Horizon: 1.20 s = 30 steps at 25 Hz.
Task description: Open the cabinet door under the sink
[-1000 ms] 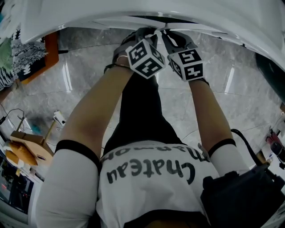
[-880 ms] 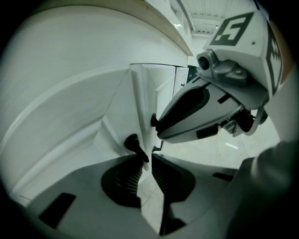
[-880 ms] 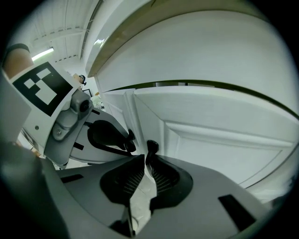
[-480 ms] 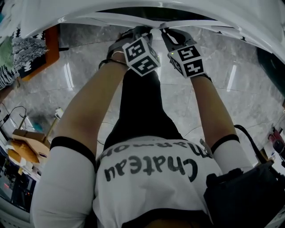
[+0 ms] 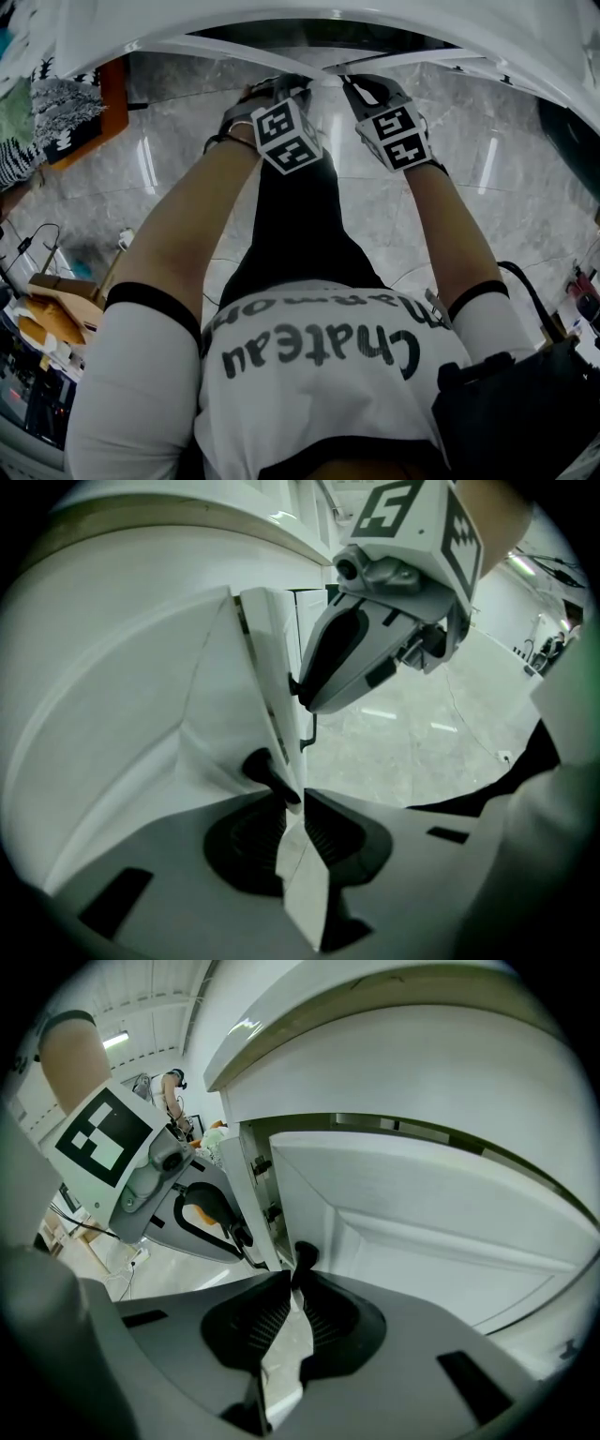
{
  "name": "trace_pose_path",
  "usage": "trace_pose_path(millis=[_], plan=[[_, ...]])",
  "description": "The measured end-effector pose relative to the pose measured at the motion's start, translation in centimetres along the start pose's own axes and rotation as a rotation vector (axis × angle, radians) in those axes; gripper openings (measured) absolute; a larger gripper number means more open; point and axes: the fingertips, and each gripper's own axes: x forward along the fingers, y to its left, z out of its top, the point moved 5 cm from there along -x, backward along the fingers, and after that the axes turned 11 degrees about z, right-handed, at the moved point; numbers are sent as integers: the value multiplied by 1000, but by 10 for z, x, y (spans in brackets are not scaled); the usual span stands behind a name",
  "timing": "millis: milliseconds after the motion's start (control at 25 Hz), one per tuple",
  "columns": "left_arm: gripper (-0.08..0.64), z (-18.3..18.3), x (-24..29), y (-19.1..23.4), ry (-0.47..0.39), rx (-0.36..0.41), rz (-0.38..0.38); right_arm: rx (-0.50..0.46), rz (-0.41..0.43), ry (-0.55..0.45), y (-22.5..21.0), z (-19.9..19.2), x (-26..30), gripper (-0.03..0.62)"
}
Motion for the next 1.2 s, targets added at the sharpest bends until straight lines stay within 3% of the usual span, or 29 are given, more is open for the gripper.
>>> trace_pose_path(millis=[160, 640, 1200], plan=[[44, -5, -4, -4, -6, -13, 0, -17, 7, 5, 3, -5, -3, 37], [44, -32, -20, -23, 32, 42, -11, -47, 13, 63, 16, -25, -17, 35], [44, -54, -36, -36, 37, 32, -26, -99, 36, 117, 25, -45, -30, 35]])
